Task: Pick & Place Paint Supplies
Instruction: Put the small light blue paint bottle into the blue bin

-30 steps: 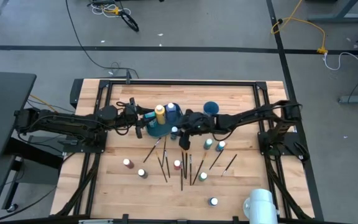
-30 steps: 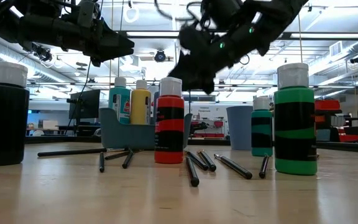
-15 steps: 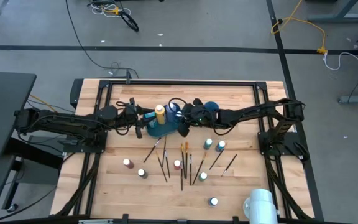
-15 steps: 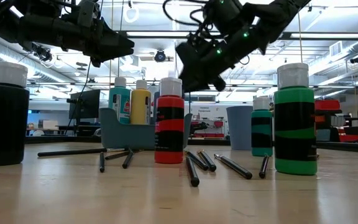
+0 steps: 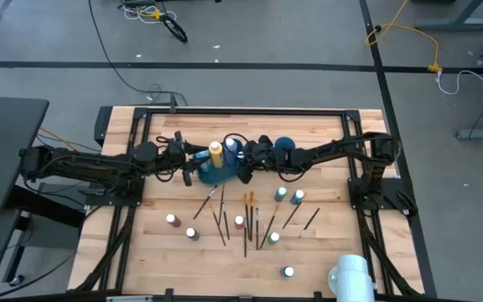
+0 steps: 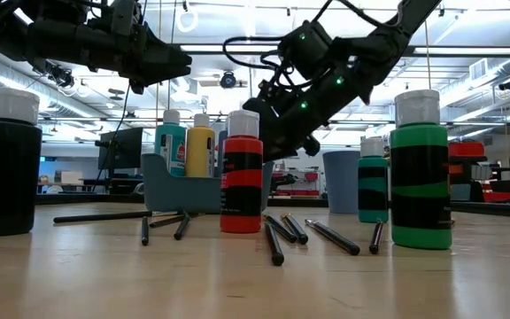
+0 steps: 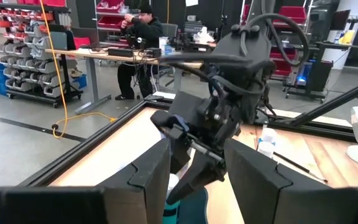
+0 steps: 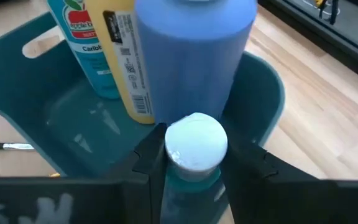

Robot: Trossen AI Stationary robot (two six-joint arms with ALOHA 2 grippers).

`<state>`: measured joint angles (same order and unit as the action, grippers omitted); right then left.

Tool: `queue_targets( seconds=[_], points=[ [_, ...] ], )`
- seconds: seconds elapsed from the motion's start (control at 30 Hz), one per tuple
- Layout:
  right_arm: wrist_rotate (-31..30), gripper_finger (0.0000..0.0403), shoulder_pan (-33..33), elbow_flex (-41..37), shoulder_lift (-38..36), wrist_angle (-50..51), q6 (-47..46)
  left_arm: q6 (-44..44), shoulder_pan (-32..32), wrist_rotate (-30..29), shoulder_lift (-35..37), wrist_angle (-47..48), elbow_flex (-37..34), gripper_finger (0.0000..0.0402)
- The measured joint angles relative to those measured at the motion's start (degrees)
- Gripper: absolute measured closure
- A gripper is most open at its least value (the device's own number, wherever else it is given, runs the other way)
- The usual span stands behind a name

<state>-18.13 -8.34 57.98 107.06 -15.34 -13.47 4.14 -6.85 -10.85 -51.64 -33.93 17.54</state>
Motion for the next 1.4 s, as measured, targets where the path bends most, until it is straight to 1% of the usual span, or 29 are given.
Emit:
queue_targets(
  seconds=[0.23,0.63,0.73,0.87,1.0,1.2,1.3,1.4],
  points=[
    [-0.6,0.0273,-0.5,0.0,1.2,-3.6,1.9,0.0,0.0,0.0,0.0,0.2,0.0,0.0239],
    [-0.5,0.0217,-0.5,-0.1,1.1,-5.1,6.0,0.0,0.0,0.0,0.0,0.7,0.0,0.0239],
    [0.0,0.021,-0.1,-0.1,-0.2,-4.7,6.3,0.0,0.0,0.0,0.0,0.8,0.0,0.0239],
    [3.4,0.0209,1.2,0.0,-4.0,-3.1,8.1,0.0,0.0,0.0,0.0,0.9,0.0,0.0239],
    [6.9,0.0216,3.7,0.0,-9.5,0.5,11.0,0.0,0.0,0.0,0.0,1.0,0.0,0.0239],
    [12.1,0.0222,9.1,0.0,-17.7,11.0,12.7,0.0,0.0,0.0,0.0,1.1,0.0,0.0239],
    [13.3,0.0222,12.0,0.0,-20.4,18.0,12.8,0.0,0.0,0.0,0.0,1.3,0.0,0.0239],
    [12.8,0.0222,14.0,0.0,-21.8,25.4,12.8,0.0,0.0,0.0,0.0,1.5,0.0,0.0239]
  ],
)
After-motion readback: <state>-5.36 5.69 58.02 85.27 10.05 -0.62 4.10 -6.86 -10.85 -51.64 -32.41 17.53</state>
